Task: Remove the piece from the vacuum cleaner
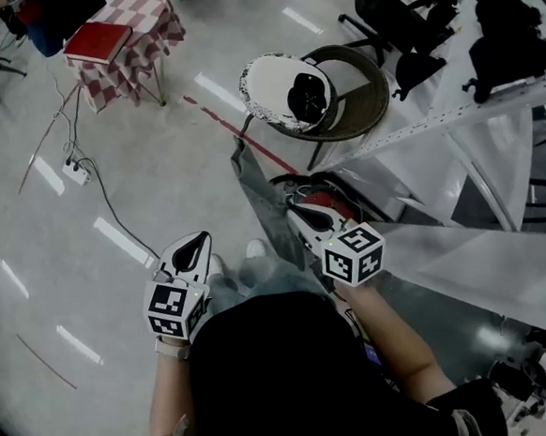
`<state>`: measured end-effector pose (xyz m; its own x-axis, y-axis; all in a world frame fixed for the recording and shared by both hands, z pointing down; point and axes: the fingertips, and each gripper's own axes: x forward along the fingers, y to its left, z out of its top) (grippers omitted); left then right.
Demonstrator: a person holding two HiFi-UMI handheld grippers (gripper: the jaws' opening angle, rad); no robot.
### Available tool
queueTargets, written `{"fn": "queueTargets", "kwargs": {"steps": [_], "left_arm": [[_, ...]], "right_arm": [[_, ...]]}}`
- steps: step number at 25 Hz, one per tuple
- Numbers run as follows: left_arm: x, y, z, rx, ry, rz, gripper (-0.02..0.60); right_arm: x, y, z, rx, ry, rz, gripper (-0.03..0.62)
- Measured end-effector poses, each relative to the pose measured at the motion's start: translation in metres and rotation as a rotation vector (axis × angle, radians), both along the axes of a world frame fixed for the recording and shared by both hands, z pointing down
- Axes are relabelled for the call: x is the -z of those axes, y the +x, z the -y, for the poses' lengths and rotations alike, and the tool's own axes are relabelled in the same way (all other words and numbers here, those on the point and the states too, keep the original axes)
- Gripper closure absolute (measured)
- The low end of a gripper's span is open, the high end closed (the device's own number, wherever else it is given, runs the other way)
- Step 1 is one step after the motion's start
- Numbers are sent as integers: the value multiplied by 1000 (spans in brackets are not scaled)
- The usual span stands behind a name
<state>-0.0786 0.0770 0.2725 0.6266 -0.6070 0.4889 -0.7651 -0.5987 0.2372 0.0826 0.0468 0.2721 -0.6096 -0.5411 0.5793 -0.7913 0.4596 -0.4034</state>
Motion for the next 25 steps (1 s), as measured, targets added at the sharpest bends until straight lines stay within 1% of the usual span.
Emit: {"fn": "queueTargets", "kwargs": {"steps": [4, 7, 12, 16, 20, 25], "left_arm": [[44, 13, 18, -42, 112, -11, 563], [74, 22, 29, -80, 193, -13, 561], [115, 33, 38, -118, 300, -44, 561], [138, 40, 45, -148, 355, -67, 561], [150, 44, 51, -173, 403, -62, 561], [156, 46, 55, -190, 407, -63, 561]], "right_arm": [[48, 18, -5, -25, 113, 2, 551], [79, 30, -7, -72, 187, 25, 551], [118, 49, -11, -132, 300, 29, 551], [137, 64, -12, -190, 355, 30, 551], [145, 78, -11, -237, 387, 32, 551], [152, 90, -10, -289, 403, 41, 551]]}}
